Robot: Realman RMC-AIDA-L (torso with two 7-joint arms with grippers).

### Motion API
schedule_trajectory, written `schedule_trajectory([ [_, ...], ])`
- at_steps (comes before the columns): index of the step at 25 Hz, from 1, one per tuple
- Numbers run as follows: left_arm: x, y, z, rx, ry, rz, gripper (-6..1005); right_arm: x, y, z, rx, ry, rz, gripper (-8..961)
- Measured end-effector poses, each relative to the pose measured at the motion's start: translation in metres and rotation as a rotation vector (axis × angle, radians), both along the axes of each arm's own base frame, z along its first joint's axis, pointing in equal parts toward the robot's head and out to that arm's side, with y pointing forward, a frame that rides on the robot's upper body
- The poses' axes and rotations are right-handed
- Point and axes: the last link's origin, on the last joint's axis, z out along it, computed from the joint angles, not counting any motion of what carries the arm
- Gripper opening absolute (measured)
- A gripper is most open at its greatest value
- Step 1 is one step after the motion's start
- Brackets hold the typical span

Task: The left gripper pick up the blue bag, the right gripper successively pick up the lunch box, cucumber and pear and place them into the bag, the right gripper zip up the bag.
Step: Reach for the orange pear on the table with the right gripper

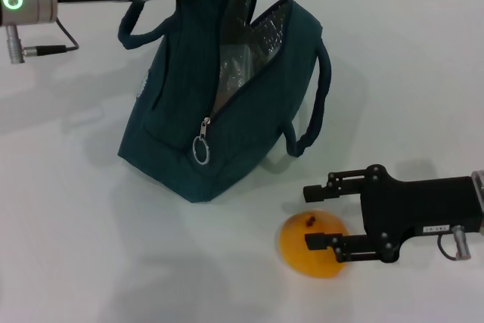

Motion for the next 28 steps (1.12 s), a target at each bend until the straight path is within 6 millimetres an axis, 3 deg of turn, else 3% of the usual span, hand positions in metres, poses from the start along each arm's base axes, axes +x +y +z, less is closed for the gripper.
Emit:
schedule_trajectory([
  [8,0.000,0.000,0.000,0.001,0.000,0.000,51,-0.006,0.001,-0.012,-0.006,-0.033,0.025,598],
  [13,-0.001,0.000,0.000,0.001,-0.001,0.001,51,-0.008,0.004,-0.015,-0.004,-0.047,0.021,510],
  [28,0.000,0.000,0.000,0.002,0.000,-0.002,51,-0.007,0.005,-0.014,0.004,-0.050,0.015,372],
])
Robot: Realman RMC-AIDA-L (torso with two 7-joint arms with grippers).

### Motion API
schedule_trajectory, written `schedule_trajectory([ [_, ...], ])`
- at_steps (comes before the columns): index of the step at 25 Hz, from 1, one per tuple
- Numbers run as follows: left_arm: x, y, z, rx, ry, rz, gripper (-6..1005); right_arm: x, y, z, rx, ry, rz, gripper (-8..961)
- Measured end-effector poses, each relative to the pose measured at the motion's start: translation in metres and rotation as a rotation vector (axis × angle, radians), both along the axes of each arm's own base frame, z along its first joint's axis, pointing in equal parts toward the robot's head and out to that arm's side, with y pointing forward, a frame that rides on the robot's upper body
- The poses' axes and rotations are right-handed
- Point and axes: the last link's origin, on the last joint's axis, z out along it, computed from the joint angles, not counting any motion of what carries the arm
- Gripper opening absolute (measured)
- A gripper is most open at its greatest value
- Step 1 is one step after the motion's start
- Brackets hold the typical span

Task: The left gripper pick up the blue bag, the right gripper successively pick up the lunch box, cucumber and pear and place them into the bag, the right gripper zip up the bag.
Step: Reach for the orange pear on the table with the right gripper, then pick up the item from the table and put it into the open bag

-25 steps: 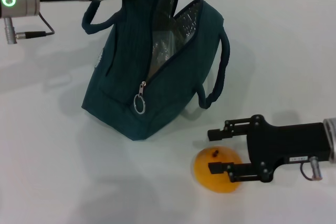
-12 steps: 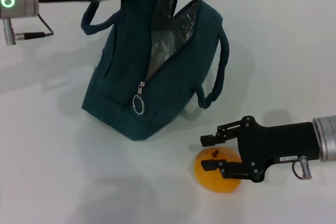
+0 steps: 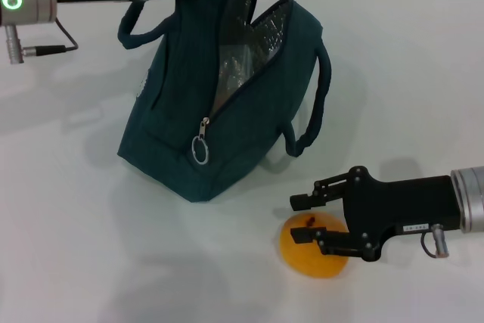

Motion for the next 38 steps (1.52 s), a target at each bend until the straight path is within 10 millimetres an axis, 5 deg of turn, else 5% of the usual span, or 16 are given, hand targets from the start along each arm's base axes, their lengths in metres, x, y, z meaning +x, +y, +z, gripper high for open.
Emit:
schedule_trajectory([
  [20,-0.002,-0.001,-0.001,-0.001,-0.004,0.003,50,-0.005,-0.001,-0.006,-0.008,-0.004,0.014,224],
  [26,-0.002,-0.002,-0.001,-0.004,-0.005,0.002,50,-0.004,-0.003,-0.005,-0.009,0.008,0.008,31],
  [38,-0.001,-0.002,-0.002,-0.008,-0.006,0.001,51,-0.003,-0.002,0.012,0.053,0.107,-0.039,23],
])
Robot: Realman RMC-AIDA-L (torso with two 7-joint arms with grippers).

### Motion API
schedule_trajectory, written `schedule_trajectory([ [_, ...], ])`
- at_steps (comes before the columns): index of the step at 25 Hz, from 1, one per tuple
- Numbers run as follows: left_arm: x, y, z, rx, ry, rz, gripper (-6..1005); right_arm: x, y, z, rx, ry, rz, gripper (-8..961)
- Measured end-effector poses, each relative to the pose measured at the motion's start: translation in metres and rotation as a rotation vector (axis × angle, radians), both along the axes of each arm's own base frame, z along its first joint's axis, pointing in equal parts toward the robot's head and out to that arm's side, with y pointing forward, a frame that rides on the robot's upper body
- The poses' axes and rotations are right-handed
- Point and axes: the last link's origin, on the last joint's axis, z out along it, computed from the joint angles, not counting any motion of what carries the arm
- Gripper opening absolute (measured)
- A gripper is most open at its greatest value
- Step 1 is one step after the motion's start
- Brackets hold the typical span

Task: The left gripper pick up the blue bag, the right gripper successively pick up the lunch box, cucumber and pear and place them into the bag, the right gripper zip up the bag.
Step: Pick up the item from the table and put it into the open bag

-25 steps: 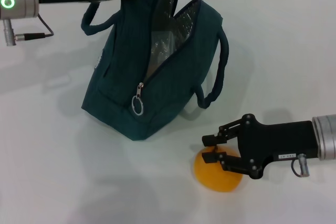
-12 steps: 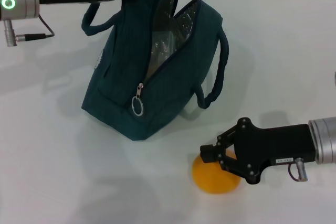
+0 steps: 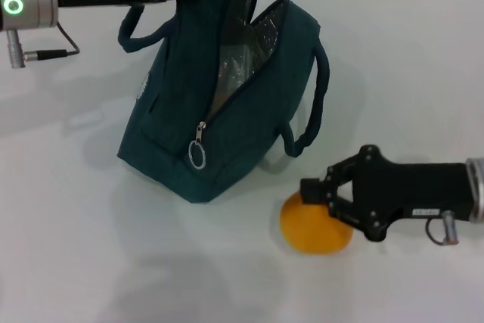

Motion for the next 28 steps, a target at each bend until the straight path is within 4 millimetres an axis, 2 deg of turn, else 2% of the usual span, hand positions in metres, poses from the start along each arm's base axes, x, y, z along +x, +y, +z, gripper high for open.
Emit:
schedule_trajectory([
  [9,0.000,0.000,-0.001,-0.002,0.008,-0.007,50,-0.011,-0.001,0.034,0.044,0.174,0.021,27],
  [15,0.008,0.000,0.002,-0.012,0.005,-0.032,50,-0.031,0.008,0.079,0.092,0.358,0.060,29],
  [19,0.013,0.001,0.001,-0.021,-0.001,-0.047,50,-0.049,0.020,0.098,0.163,0.447,0.081,31],
  [23,0.017,0.000,0.000,-0.037,-0.006,-0.058,50,-0.061,0.038,0.108,0.258,0.460,0.077,33],
  [28,0.019,0.001,-0.001,-0.042,-0.003,-0.064,50,-0.075,0.063,0.100,0.352,0.386,0.076,35],
])
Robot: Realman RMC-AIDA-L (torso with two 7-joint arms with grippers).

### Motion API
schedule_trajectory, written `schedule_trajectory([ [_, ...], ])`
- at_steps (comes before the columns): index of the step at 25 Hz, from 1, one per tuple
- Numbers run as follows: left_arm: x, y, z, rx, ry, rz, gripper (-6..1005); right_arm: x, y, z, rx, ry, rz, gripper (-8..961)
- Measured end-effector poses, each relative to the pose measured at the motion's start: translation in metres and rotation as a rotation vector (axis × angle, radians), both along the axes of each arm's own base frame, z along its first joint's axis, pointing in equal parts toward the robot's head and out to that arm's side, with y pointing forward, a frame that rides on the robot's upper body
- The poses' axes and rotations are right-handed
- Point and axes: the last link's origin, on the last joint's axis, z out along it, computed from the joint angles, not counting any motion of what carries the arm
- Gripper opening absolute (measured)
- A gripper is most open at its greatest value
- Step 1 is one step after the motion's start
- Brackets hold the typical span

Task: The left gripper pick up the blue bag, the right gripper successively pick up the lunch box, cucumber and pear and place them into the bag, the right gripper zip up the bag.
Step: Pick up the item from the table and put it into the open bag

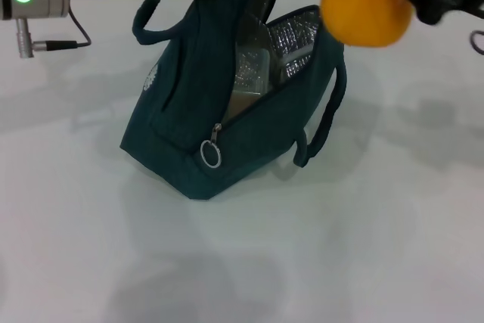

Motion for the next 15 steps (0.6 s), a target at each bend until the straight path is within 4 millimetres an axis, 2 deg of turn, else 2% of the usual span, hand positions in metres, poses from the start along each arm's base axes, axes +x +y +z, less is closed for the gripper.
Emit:
schedule_trajectory([
  [9,-0.002,0.001,0.000,0.001,0.006,0.004,51,-0.029,0.029,-0.033,0.048,-0.146,-0.007,38],
  [15,-0.004,0.000,0.000,0.006,0.008,0.005,51,-0.031,0.043,-0.049,0.073,-0.224,-0.055,41],
])
